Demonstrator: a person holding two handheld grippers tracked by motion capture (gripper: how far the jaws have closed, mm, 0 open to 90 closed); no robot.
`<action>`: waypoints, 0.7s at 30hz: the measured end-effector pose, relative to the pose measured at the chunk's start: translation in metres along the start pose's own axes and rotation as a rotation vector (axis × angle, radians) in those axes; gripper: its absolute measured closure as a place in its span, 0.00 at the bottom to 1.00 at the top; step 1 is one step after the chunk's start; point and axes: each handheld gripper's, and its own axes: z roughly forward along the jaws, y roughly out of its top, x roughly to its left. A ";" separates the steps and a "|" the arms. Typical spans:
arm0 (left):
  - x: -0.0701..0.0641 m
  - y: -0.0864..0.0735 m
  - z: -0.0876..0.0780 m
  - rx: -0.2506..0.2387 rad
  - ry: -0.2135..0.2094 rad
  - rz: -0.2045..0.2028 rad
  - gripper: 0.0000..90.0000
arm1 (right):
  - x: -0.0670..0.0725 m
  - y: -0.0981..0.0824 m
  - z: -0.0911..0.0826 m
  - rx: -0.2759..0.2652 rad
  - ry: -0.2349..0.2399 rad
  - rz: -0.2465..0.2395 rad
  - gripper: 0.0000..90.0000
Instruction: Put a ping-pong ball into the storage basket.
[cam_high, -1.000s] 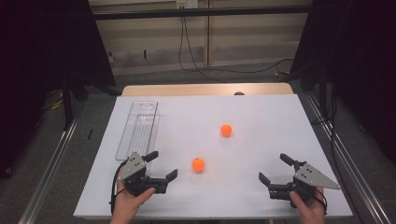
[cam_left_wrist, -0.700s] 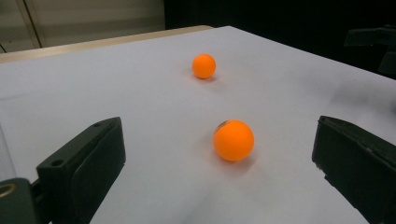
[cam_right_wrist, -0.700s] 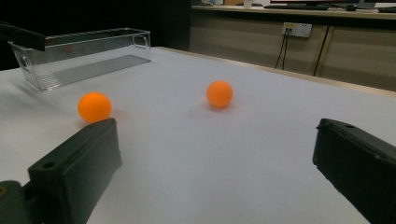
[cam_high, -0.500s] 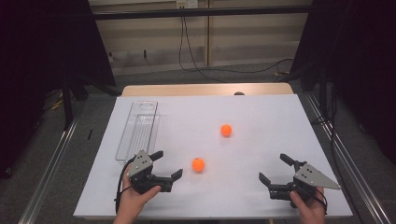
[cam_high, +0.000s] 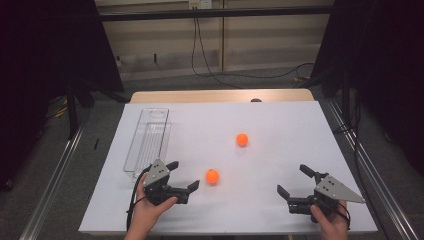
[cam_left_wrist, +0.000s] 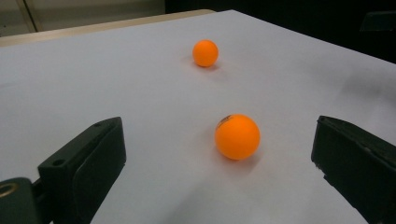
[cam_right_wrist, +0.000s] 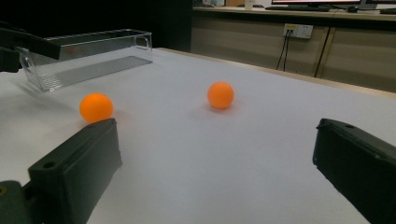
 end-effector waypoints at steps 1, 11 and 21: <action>0.000 0.000 0.000 0.003 -0.001 0.002 0.04 | 0.000 0.000 0.000 -0.001 0.001 0.000 0.01; -0.003 0.002 0.009 0.028 -0.001 0.002 0.04 | 0.001 0.000 0.000 0.002 0.005 -0.009 0.01; -0.006 0.003 0.019 0.059 -0.012 0.012 0.04 | 0.001 0.001 0.001 0.002 0.009 -0.009 0.01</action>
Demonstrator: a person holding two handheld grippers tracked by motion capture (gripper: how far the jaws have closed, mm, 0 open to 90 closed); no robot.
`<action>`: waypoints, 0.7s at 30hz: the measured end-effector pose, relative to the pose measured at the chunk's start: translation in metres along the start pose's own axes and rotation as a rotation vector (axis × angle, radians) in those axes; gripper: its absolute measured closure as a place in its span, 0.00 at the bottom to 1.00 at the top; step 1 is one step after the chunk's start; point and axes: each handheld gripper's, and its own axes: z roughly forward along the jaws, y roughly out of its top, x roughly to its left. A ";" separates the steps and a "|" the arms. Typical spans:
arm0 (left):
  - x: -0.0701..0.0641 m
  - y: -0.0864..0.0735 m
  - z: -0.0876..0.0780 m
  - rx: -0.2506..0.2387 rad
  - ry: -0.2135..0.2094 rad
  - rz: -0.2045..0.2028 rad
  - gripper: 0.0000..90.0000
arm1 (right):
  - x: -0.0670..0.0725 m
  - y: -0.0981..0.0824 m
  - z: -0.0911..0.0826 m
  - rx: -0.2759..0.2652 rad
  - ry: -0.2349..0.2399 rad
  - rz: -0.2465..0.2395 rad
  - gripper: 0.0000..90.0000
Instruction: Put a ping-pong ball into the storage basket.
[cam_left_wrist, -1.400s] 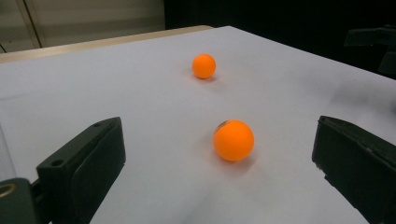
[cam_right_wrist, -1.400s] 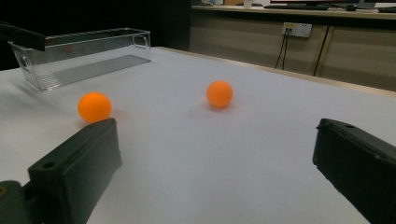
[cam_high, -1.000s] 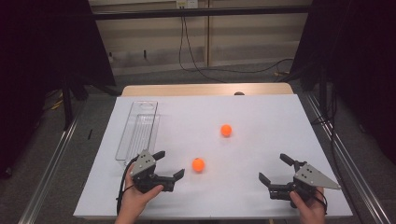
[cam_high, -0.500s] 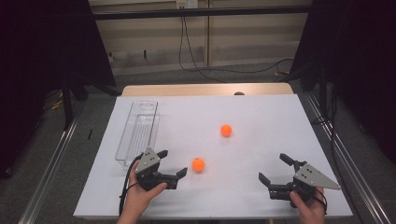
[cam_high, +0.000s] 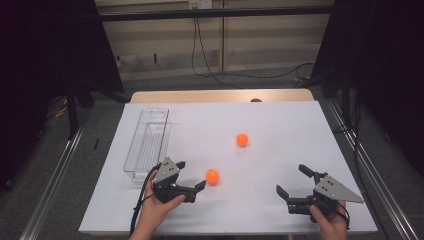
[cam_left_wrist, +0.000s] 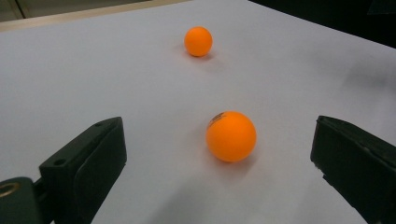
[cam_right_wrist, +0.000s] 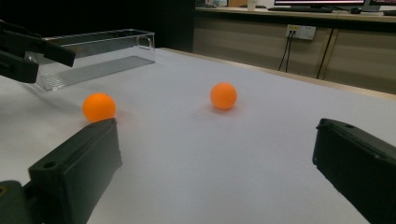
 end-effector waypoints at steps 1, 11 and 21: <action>0.000 0.000 0.001 -0.001 -0.001 -0.001 0.04 | 0.000 0.000 0.000 0.000 0.000 0.000 0.01; 0.000 -0.001 0.007 0.027 -0.001 0.001 0.04 | -0.001 0.000 0.000 -0.002 -0.002 -0.006 0.01; 0.001 0.001 0.010 0.048 0.005 -0.006 0.04 | 0.000 0.000 0.000 -0.004 -0.002 -0.007 0.01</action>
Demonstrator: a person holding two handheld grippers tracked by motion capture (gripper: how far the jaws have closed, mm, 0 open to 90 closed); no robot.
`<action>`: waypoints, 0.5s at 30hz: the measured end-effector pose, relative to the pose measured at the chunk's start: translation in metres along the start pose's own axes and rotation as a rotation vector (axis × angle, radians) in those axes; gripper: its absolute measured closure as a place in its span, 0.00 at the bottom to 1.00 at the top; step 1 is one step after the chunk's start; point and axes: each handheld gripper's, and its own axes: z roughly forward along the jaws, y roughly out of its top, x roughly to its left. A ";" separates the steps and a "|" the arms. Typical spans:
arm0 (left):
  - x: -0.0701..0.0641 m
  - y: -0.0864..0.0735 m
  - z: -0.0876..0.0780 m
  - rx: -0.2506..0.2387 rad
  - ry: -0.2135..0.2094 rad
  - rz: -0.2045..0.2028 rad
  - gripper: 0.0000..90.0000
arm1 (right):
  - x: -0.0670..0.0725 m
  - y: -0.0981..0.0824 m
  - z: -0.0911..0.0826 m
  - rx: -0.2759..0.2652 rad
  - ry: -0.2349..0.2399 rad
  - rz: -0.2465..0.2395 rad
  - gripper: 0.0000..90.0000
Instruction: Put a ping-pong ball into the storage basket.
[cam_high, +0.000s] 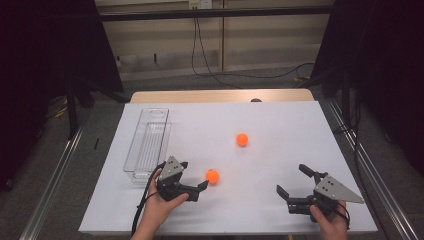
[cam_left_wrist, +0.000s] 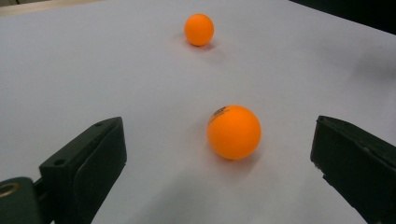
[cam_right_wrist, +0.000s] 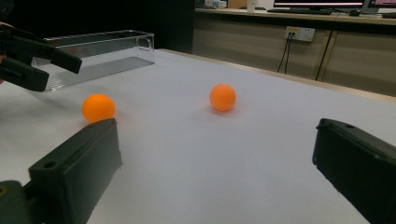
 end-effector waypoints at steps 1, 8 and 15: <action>0.000 0.000 0.000 0.000 0.000 -0.005 0.04 | 0.000 0.000 0.000 0.000 -0.002 0.001 0.01; 0.000 0.002 0.003 0.011 0.008 -0.004 0.04 | 0.000 0.000 0.000 0.000 -0.002 -0.002 0.01; -0.001 0.003 0.007 0.038 0.013 0.007 0.04 | 0.000 0.000 0.000 -0.002 0.003 -0.004 0.01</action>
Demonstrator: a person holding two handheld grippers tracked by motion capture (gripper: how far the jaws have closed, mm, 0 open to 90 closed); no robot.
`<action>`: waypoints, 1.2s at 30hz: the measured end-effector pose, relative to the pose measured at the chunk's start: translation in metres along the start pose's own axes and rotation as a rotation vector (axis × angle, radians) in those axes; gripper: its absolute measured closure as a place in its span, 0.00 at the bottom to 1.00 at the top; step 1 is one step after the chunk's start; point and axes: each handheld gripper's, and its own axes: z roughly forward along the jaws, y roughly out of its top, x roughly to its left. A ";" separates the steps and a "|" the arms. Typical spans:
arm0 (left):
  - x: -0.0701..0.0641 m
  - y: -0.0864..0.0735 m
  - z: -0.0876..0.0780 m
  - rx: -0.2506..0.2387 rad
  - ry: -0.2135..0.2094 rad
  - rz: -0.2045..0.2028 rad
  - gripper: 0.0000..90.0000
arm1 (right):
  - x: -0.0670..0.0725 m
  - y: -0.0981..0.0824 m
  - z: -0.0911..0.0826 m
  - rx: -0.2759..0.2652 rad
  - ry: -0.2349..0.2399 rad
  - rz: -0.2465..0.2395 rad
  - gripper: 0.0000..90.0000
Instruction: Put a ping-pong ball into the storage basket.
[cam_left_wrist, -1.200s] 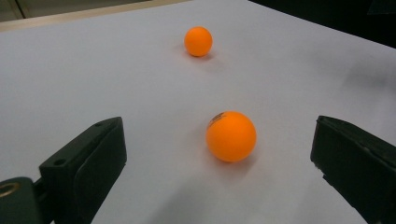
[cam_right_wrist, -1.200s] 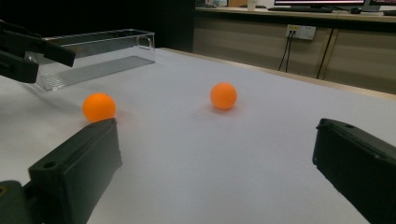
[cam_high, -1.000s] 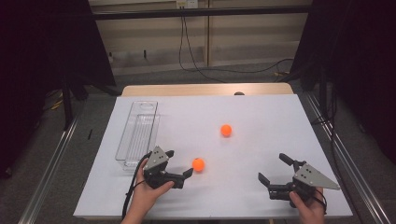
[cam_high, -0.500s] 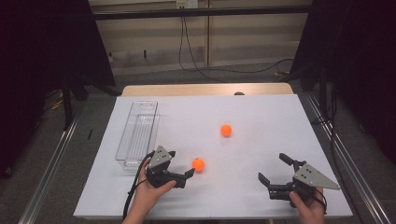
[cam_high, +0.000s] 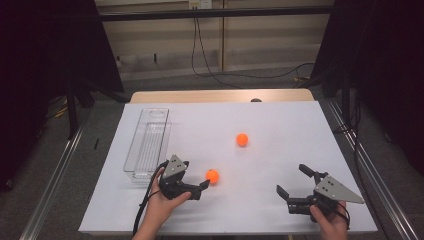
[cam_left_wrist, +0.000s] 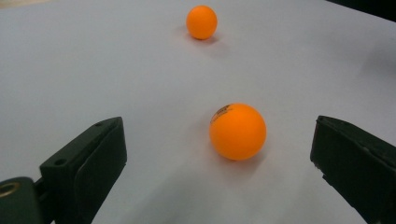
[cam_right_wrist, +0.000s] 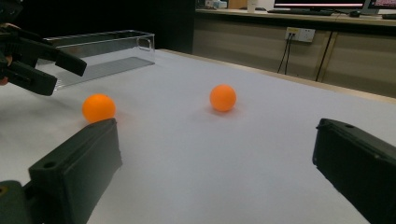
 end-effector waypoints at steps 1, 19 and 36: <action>0.000 0.000 0.000 0.006 0.002 -0.003 0.04 | 0.000 0.000 0.000 0.000 -0.001 0.003 0.01; 0.000 0.003 0.007 0.037 0.000 -0.013 0.05 | 0.000 0.000 0.000 0.000 -0.003 0.001 0.01; -0.005 0.009 0.019 0.072 -0.014 -0.004 0.05 | 0.000 0.000 0.000 -0.001 -0.002 0.004 0.01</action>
